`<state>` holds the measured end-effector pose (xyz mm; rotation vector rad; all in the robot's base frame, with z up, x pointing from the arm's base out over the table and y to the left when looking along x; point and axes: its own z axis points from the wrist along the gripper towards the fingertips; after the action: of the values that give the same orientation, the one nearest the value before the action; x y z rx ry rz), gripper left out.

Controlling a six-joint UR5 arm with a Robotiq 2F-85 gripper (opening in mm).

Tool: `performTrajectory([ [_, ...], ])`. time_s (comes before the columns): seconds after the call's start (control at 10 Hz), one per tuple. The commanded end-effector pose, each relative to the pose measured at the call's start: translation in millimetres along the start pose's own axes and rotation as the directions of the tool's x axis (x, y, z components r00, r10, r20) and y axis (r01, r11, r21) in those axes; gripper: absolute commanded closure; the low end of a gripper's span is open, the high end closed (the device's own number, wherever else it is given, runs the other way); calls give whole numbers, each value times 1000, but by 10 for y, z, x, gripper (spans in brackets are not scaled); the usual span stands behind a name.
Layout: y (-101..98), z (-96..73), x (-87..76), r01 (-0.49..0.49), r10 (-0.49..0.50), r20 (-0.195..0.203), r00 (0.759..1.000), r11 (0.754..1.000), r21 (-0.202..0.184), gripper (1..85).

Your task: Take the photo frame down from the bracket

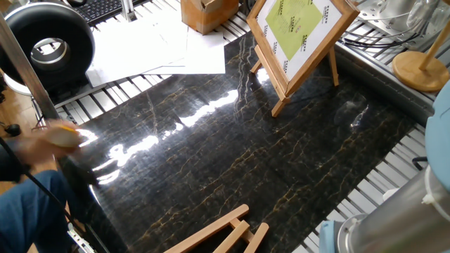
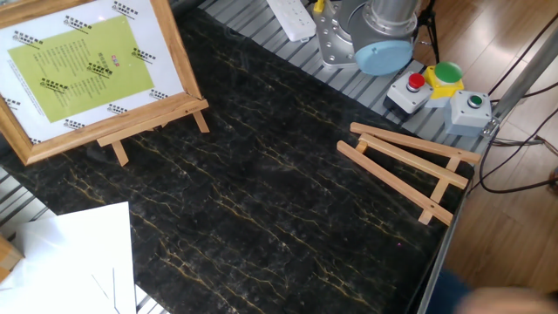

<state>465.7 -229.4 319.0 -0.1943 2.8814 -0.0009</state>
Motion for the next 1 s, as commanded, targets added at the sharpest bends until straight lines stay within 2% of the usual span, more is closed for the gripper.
performTrajectory([
  [0.0, 4, 11, 15, -27, 28, 13, 1000, 999, -21, 420],
  [0.9, 24, 66, -27, -46, 47, 21, 999, 998, -35, 420],
])
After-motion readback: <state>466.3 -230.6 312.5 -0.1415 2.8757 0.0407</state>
